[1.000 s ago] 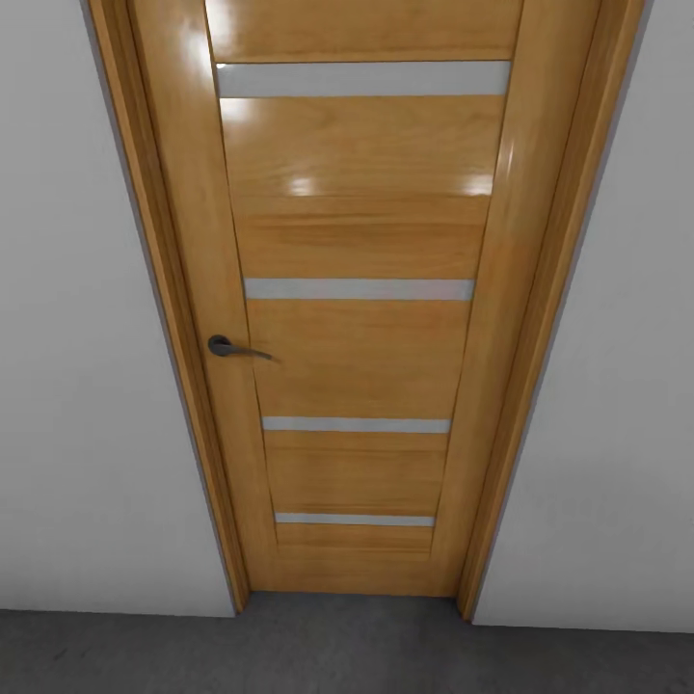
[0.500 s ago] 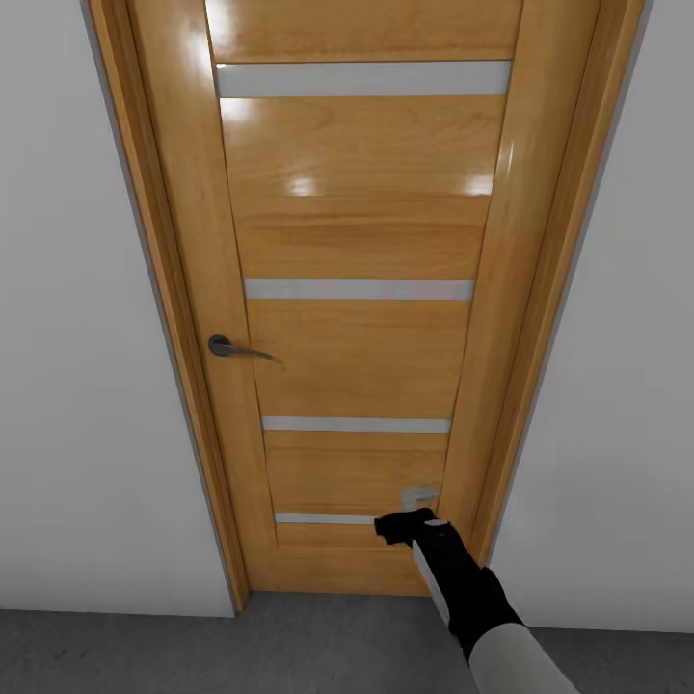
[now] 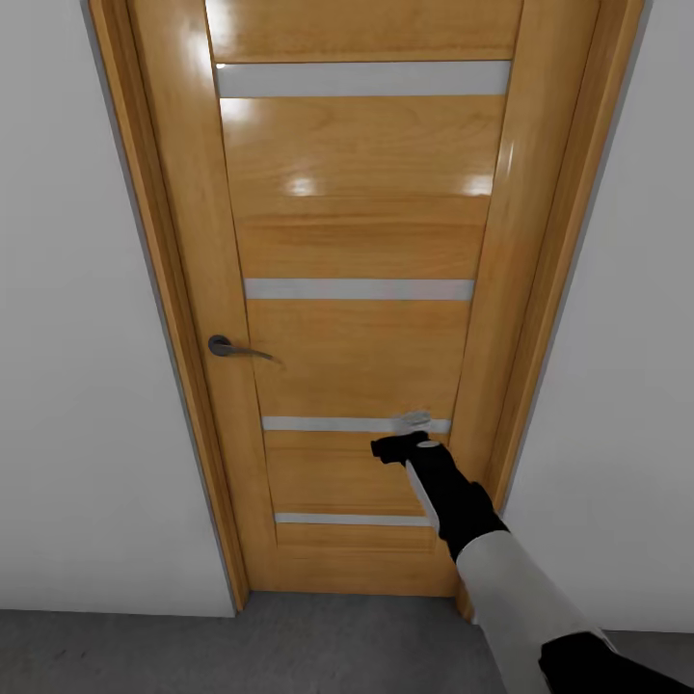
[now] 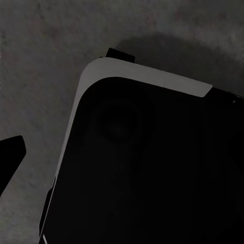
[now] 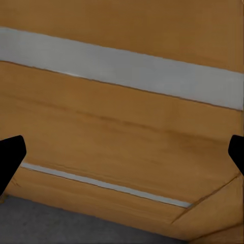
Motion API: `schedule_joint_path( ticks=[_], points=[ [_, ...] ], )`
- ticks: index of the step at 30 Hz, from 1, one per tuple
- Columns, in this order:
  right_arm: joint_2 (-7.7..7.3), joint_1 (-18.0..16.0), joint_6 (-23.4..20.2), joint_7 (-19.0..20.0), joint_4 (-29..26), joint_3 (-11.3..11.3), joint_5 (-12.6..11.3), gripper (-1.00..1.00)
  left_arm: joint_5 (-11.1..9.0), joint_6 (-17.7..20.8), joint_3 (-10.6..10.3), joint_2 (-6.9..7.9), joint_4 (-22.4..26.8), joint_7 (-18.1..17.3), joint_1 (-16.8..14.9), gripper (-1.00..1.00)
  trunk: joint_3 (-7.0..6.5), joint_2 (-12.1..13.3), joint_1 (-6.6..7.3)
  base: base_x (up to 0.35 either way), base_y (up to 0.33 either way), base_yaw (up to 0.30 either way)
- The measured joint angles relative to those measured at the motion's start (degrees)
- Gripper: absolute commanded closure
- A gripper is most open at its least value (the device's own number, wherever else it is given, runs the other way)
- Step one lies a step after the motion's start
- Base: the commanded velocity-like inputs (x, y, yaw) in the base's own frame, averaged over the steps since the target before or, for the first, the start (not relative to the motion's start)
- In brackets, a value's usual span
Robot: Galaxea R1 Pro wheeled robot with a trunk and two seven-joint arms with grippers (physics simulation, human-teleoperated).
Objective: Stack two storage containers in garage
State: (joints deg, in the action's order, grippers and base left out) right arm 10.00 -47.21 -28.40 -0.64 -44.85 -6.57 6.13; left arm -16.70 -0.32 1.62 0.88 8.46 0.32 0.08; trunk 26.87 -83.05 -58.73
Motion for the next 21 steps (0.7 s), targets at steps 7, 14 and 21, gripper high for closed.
schedule_joint_path(
  ticks=[7,14,21],
  points=[
    [0.0,-0.6,0.9,-3.0,-1.4,-8.2,0.1,-1.0,0.0,0.0,0.0,0.02,0.0,0.0,0.0,-1.0,0.0,0.0,0.0,0.0,0.0,0.0],
    [0.0,-0.6,0.8,-4.1,-1.4,-9.4,0.1,-1.0,-0.3,-0.1,0.4,0.03,0.1,0.0,0.0,-1.0,0.0,0.0,0.0,0.0,0.0,0.0],
    [0.0,-0.6,1.0,-5.4,-1.5,-9.4,0.5,-1.0,-0.1,0.0,0.2,-0.01,0.1,0.0,0.0,-1.0,0.0,0.0,0.03,0.126,0.057,0.0]
  ],
)
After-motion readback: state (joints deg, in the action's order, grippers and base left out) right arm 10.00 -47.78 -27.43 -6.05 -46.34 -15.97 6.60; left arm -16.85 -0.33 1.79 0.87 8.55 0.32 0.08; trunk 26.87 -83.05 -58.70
